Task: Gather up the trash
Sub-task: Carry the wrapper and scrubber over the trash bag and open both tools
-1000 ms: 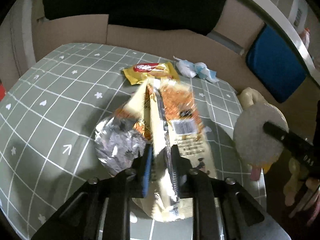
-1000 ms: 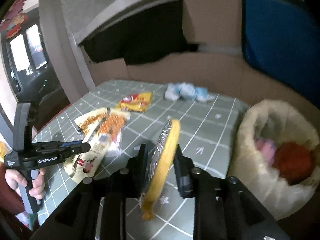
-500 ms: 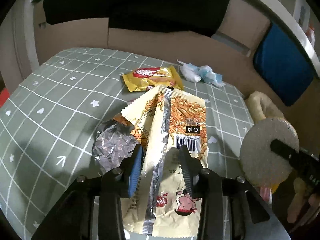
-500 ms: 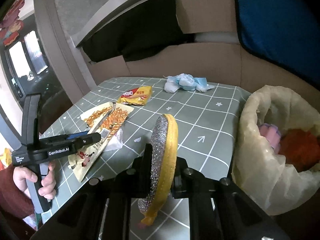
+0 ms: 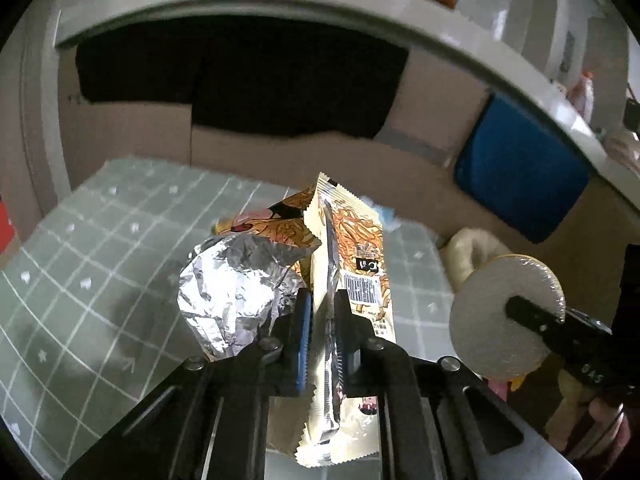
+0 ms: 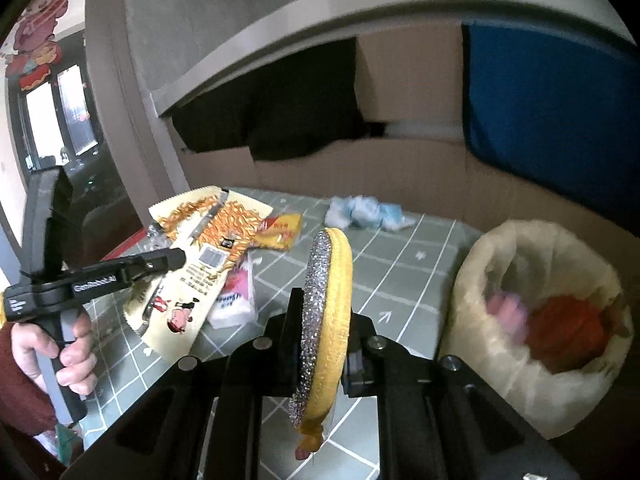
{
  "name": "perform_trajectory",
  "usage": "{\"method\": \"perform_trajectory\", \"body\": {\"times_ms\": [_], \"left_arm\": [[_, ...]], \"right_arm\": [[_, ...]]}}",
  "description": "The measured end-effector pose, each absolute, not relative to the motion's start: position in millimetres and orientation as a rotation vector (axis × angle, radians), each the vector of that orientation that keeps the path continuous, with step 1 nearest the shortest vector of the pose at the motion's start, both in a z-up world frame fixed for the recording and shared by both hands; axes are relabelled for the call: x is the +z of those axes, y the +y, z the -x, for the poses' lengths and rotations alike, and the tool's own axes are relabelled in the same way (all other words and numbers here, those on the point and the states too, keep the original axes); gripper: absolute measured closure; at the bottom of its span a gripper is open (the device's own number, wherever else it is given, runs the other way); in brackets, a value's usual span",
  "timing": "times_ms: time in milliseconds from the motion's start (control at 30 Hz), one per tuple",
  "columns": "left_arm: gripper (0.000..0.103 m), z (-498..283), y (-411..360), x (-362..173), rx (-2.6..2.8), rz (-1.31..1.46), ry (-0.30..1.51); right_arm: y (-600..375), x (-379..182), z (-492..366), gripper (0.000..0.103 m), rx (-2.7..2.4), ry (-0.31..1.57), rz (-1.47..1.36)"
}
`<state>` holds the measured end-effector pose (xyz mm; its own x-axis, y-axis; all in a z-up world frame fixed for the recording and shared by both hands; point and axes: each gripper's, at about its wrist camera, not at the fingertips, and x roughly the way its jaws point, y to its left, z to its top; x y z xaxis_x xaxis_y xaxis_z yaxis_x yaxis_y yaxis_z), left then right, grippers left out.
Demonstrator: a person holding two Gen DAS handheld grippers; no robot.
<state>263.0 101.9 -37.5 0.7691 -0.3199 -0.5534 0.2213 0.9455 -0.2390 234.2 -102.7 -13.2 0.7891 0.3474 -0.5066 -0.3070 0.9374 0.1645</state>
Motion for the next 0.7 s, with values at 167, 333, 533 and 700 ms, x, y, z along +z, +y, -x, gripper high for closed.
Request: {"method": "perform_trajectory", "body": {"times_ms": [167, 333, 533, 700], "left_arm": [[0.092, -253, 79, -3, -0.361, 0.178, 0.523], [0.092, -254, 30, 25, -0.454, 0.18, 0.434], [0.092, -268, -39, 28, -0.568, 0.174, 0.415], [0.092, -293, -90, 8, -0.634, 0.177, 0.446]], "right_arm": [[-119, 12, -223, 0.089, 0.307, 0.481, -0.053], [-159, 41, -209, 0.089, 0.212, 0.385, -0.064], [-225, 60, -197, 0.089, 0.065, 0.315, -0.104], [-252, 54, -204, 0.089, -0.005, 0.317, -0.093]]}}
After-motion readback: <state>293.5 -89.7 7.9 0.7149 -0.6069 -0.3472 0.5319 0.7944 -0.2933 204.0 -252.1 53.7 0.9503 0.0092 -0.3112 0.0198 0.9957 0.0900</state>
